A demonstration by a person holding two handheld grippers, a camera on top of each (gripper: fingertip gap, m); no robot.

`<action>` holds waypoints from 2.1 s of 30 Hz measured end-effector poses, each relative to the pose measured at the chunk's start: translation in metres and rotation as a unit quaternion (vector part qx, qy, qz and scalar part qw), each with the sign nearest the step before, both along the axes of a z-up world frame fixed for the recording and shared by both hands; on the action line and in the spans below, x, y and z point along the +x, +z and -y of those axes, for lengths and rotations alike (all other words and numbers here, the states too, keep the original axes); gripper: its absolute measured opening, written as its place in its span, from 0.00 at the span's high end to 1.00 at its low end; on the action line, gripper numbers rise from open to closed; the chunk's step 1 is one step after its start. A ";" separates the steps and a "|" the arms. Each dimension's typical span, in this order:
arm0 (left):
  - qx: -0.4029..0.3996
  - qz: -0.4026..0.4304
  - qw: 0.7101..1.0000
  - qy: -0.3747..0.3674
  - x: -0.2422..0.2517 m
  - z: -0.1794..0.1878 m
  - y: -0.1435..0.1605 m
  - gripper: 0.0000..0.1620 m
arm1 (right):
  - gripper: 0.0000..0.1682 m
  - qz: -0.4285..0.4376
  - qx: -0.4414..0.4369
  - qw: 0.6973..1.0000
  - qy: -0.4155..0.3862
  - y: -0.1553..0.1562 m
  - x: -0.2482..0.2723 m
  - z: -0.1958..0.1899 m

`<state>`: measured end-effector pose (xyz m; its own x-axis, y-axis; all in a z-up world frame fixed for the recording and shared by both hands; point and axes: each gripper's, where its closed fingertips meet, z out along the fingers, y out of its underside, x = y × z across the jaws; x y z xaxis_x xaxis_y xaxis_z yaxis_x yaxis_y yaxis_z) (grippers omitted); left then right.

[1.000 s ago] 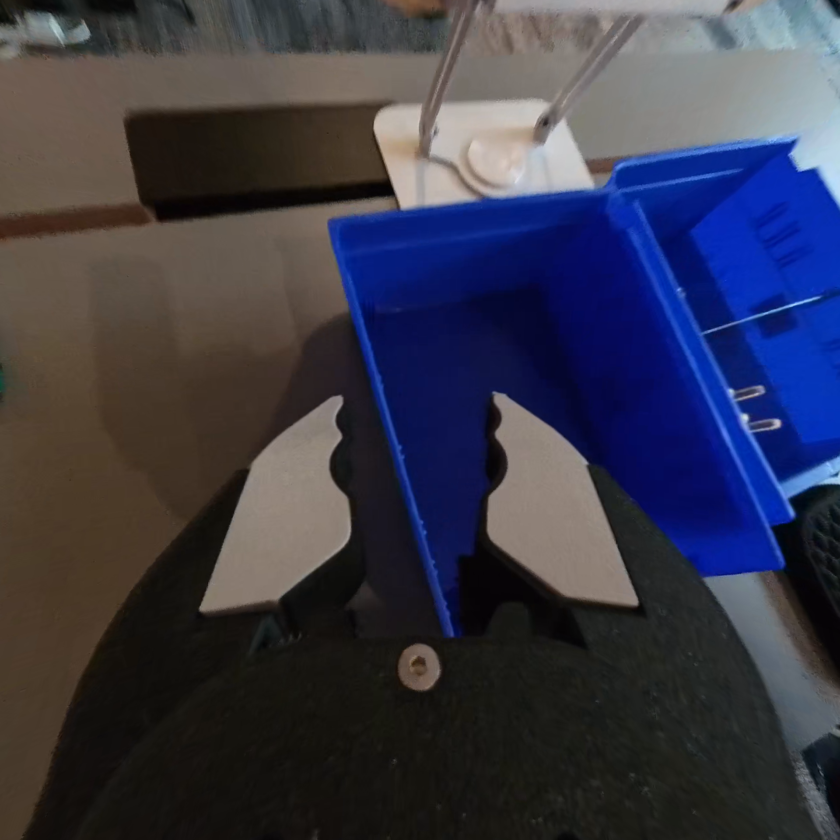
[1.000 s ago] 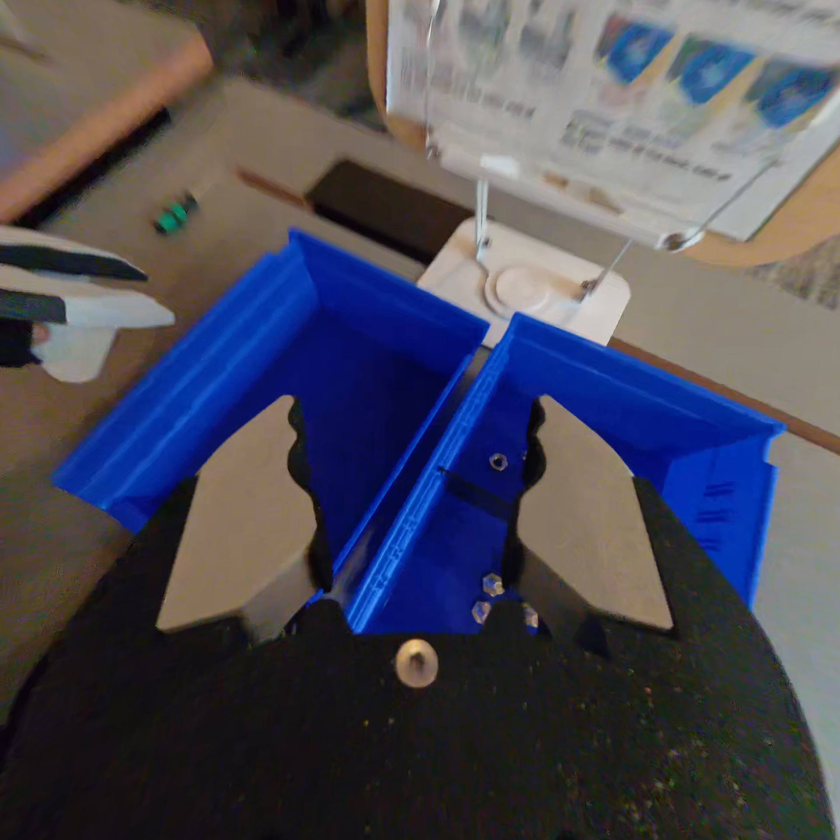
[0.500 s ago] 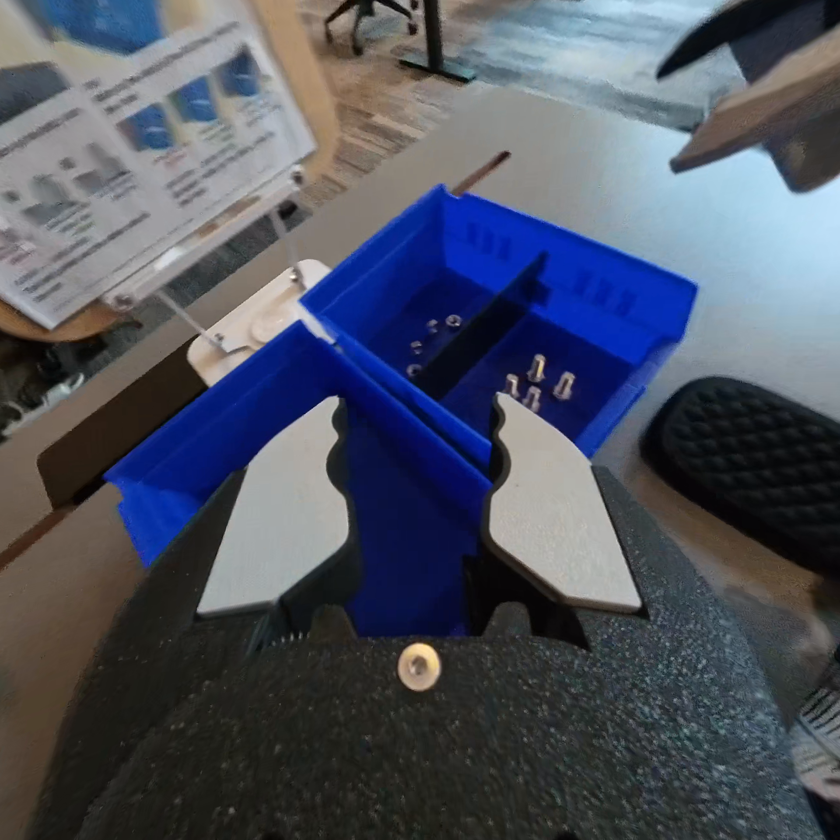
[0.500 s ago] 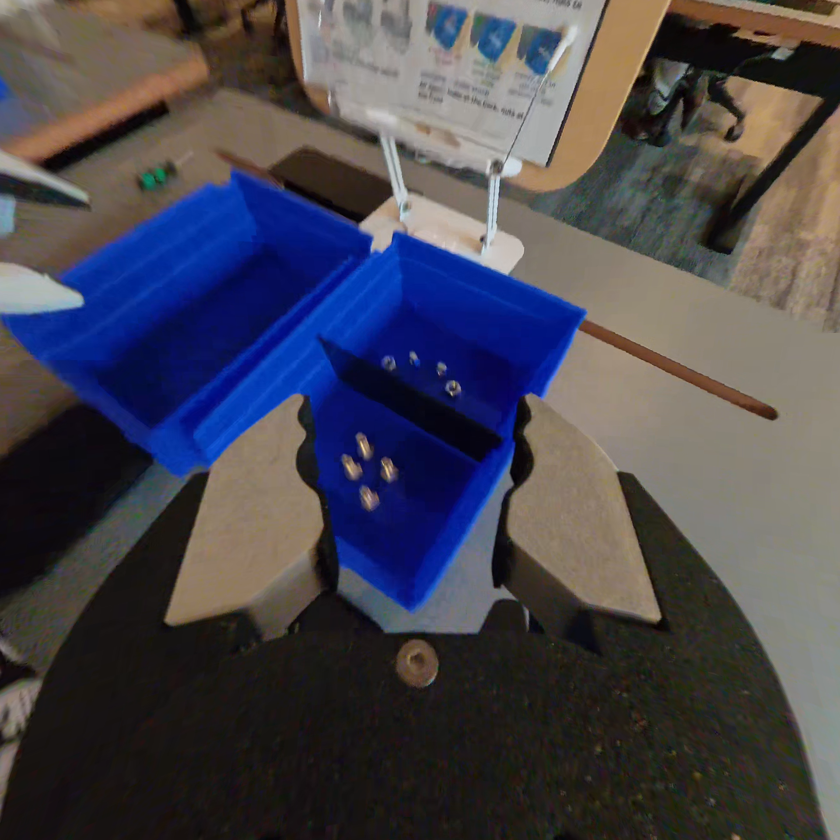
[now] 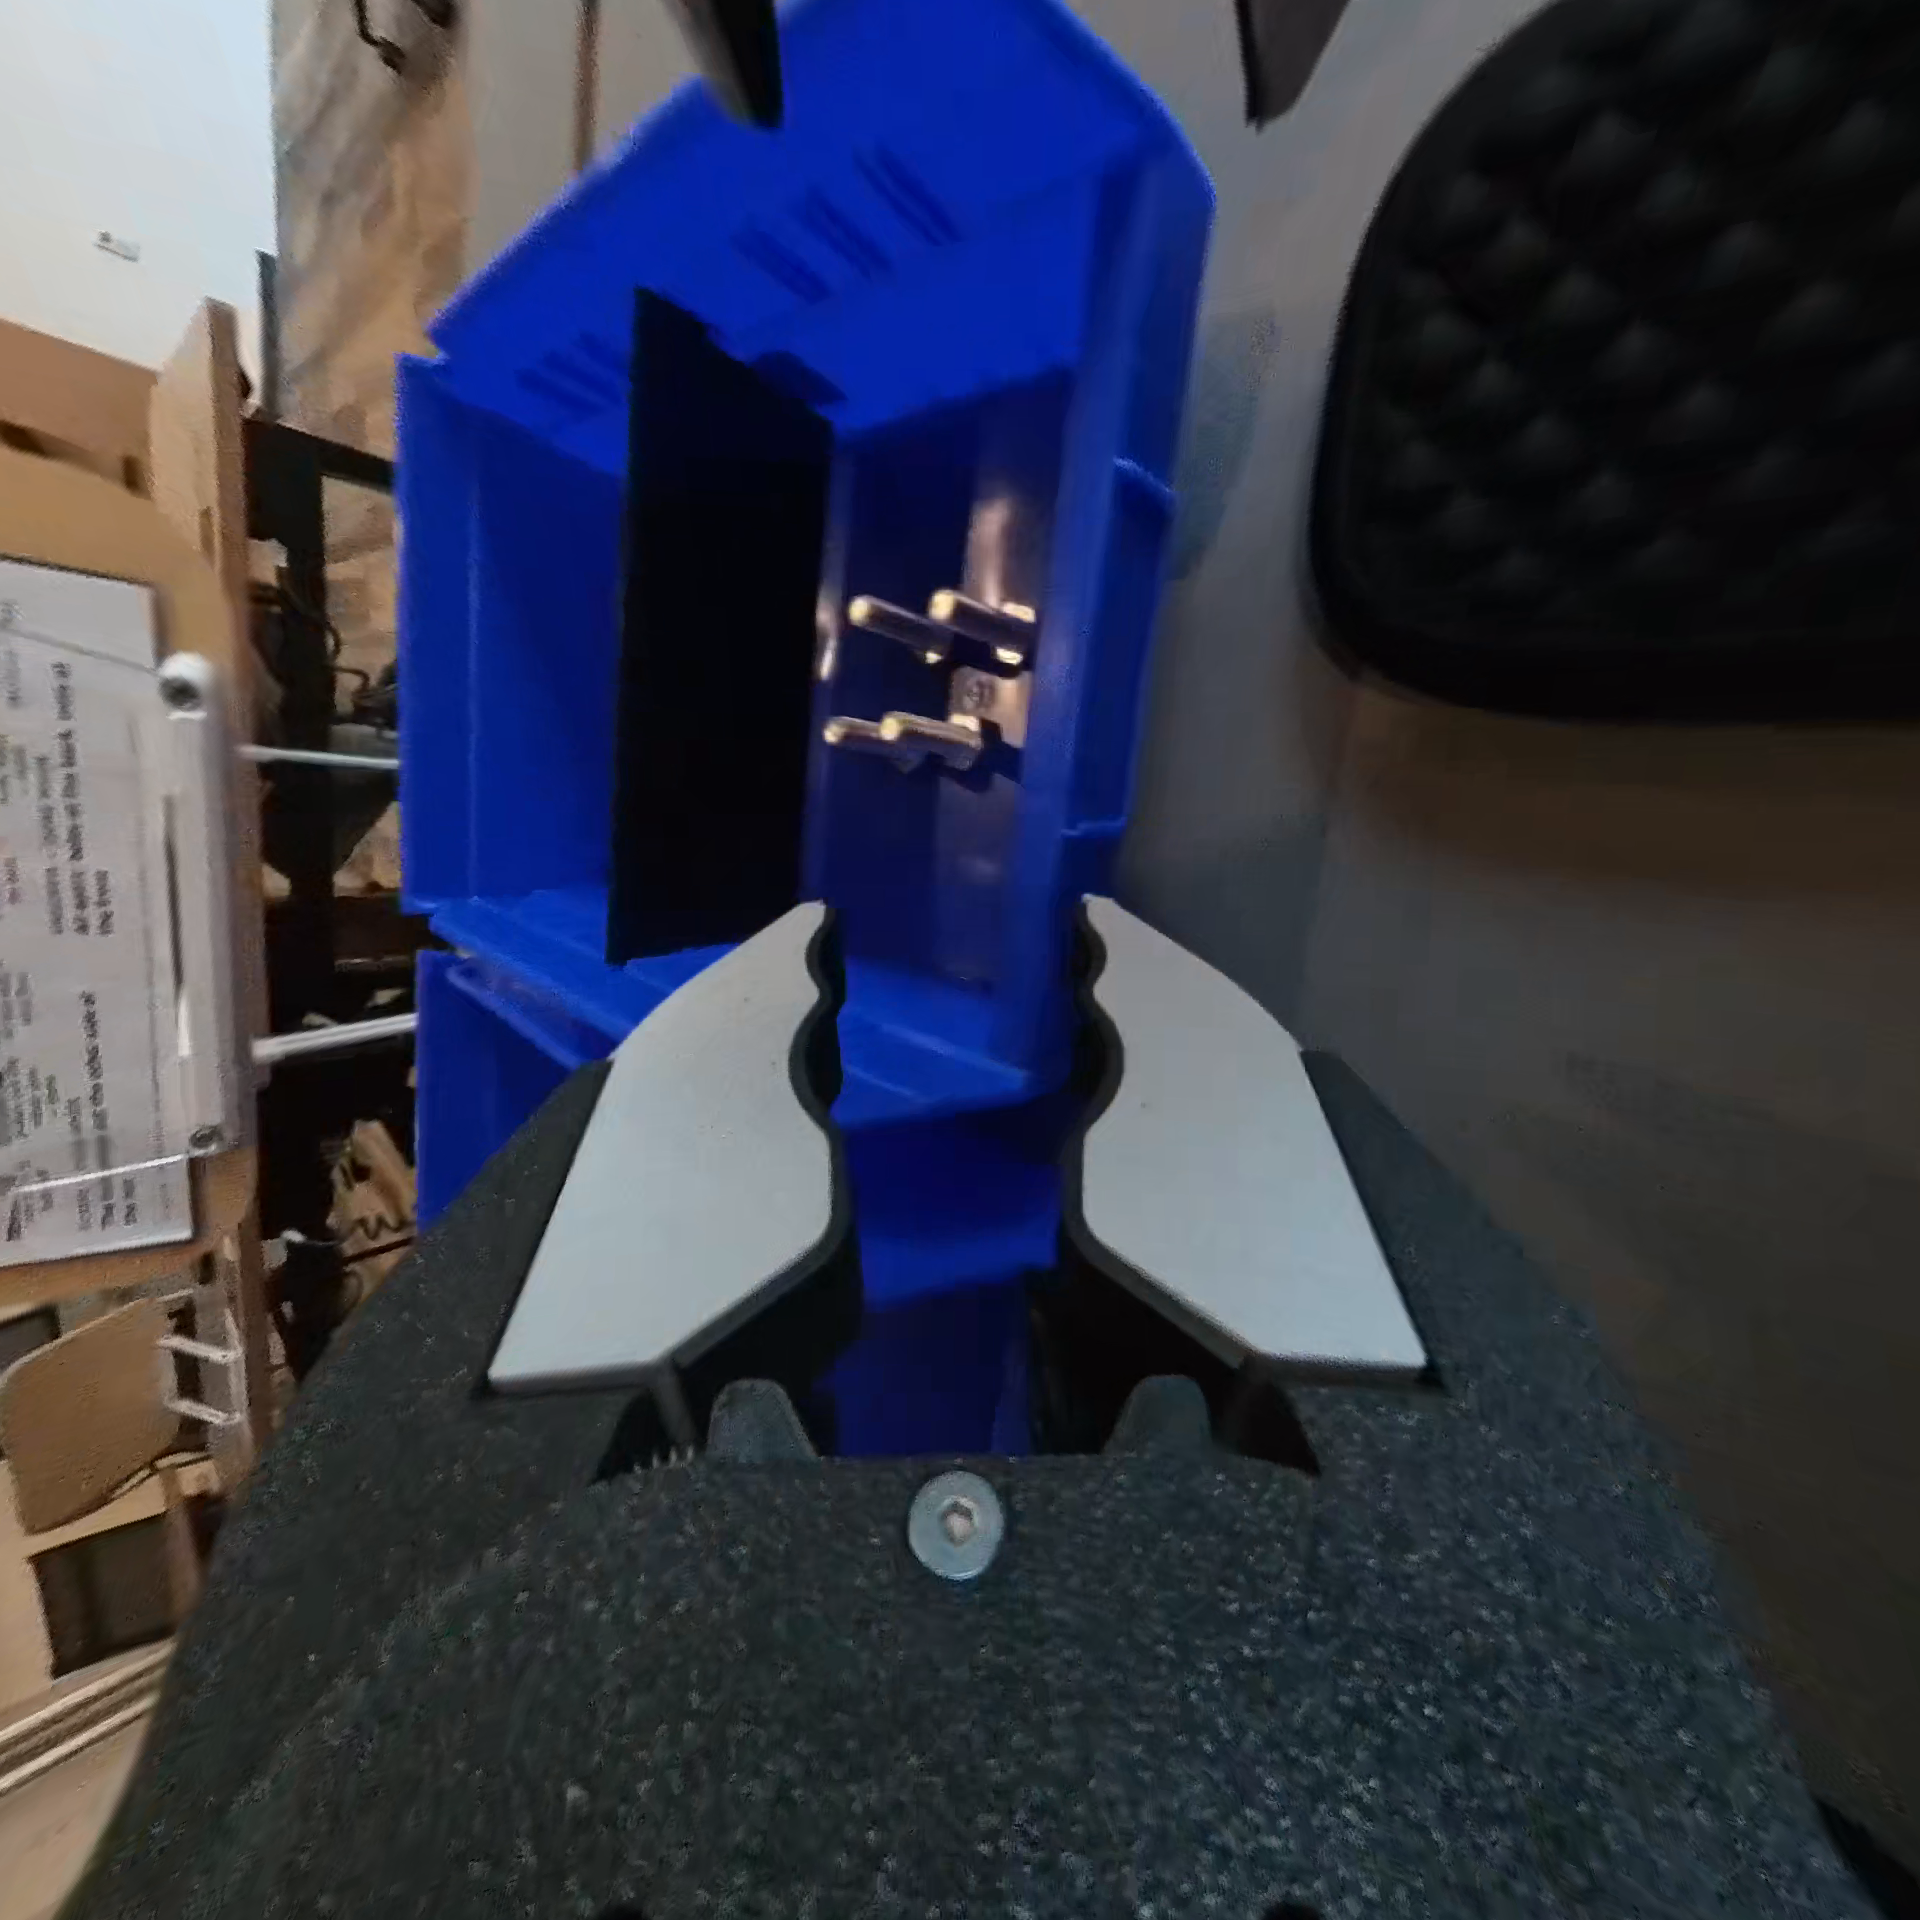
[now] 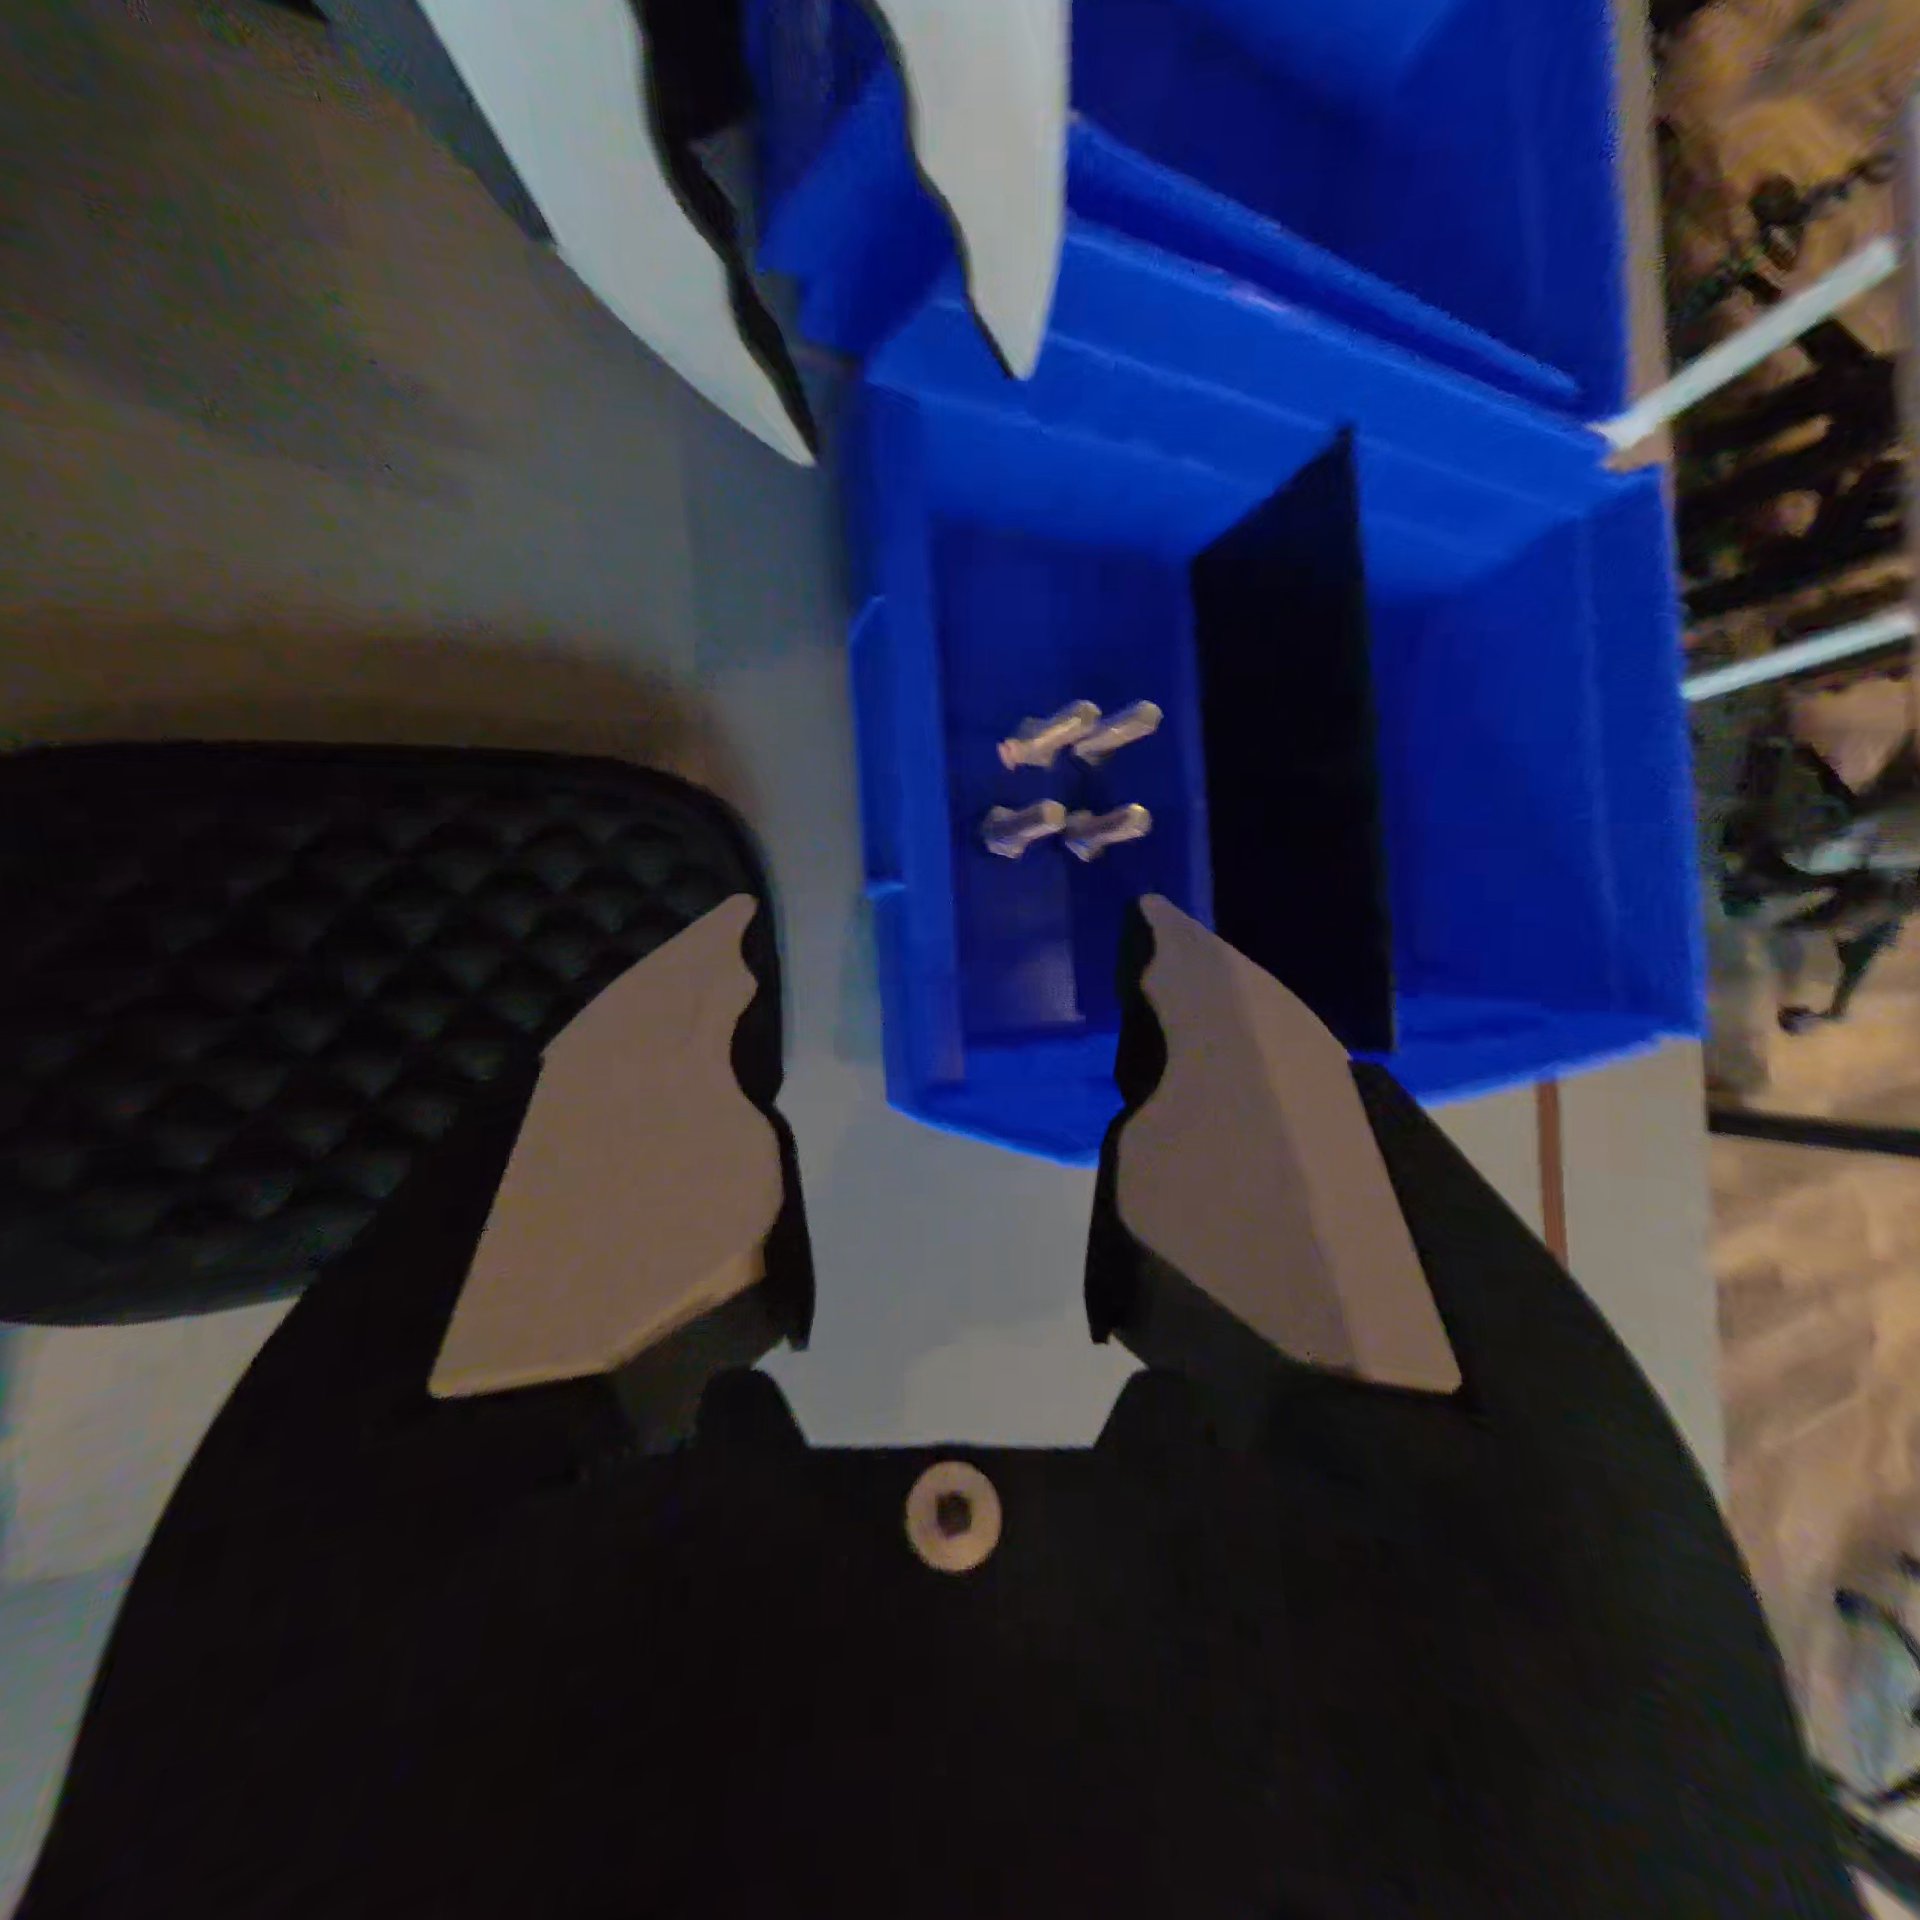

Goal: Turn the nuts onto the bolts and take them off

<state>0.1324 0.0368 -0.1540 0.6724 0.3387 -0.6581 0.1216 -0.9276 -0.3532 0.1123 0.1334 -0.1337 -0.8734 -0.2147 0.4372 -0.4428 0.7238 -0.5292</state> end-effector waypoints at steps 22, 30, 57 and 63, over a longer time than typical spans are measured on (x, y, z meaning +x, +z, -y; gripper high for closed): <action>-0.052 0.047 0.998 -0.003 -0.018 -0.001 -0.037 0.78 | 0.66 0.006 0.073 0.996 0.043 -0.026 -0.017 0.010; 0.201 0.085 0.948 0.233 -0.035 0.036 0.024 0.86 | 0.68 0.223 -0.116 0.900 -0.356 0.018 -0.079 -0.017; 0.251 0.124 0.857 0.434 -0.052 0.065 -0.010 0.84 | 0.68 0.215 -0.078 0.844 -0.486 -0.038 -0.107 -0.016; 0.244 0.116 0.844 0.464 -0.056 0.069 -0.014 0.89 | 0.78 0.214 -0.036 0.843 -0.492 -0.057 -0.107 -0.024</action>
